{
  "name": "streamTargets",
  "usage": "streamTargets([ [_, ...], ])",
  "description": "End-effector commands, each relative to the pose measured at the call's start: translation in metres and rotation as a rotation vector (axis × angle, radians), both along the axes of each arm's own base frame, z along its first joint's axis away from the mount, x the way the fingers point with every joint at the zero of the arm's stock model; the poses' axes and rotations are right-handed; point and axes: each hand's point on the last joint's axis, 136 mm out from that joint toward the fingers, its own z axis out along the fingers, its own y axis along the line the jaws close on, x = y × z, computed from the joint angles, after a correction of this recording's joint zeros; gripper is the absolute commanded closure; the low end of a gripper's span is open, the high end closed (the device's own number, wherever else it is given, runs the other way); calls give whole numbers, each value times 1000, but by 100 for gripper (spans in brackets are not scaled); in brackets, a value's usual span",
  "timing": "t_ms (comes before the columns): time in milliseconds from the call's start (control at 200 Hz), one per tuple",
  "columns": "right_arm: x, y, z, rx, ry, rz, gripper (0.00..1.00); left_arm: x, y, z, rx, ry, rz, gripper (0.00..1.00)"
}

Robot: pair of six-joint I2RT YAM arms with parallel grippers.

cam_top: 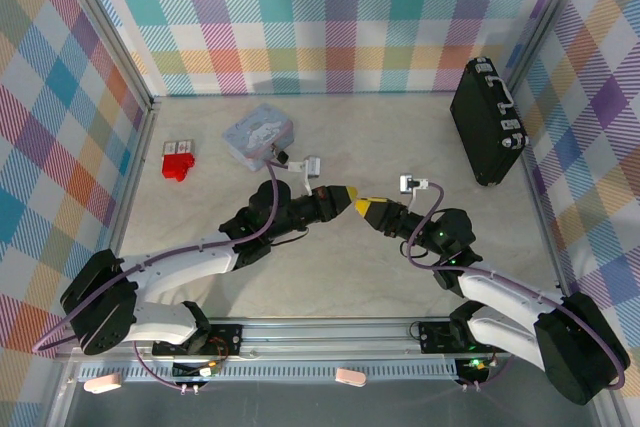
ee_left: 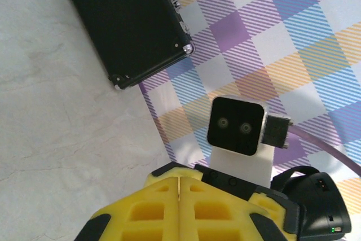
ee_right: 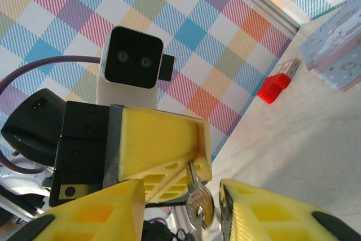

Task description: Unlock the padlock with the key

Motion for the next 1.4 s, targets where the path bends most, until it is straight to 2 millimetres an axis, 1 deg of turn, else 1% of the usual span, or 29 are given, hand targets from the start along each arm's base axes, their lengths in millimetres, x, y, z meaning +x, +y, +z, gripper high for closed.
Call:
streamTargets([
  [0,-5,1,23,46,-54,33,66,-3,4,22,-71,-44,6,100],
  [370,-6,0,25,49,-55,33,91,-3,4,19,-71,-37,6,100],
  [500,-4,0,23,46,-41,24,93,-4,5,18,-70,-40,6,100],
  [595,-1,1,22,31,-11,18,100,-4,5,17,-61,-43,5,100],
  [650,3,2,20,0,27,9,100,-3,6,15,-47,-44,11,100],
  [690,7,2,16,-34,71,-8,100,-2,8,13,-29,-39,22,95],
  [730,11,1,12,-78,108,-30,100,0,12,9,3,-30,38,86],
  [750,13,0,4,-122,150,-42,100,1,15,7,24,-24,49,82],
  [775,14,-1,0,-163,173,-56,100,3,19,4,51,-18,63,77],
  [870,16,-11,-19,-332,245,-109,100,7,41,-5,146,-3,112,59],
  [935,15,-16,-30,-426,273,-119,100,11,60,-12,207,19,154,46],
  [1015,15,-21,-37,-517,282,-129,100,15,79,-19,270,39,175,38],
  [1080,13,-28,-46,-599,295,-140,100,18,96,-25,349,43,196,29],
  [1145,13,-37,-54,-670,307,-167,100,24,111,-32,423,47,220,23],
  [1215,12,-43,-59,-711,313,-183,100,34,124,-42,477,59,232,18],
  [1300,11,-44,-61,-724,318,-178,100,53,134,-55,502,80,255,18],
  [1395,10,-43,-65,-729,343,-172,100,84,140,-71,505,96,310,19],
])
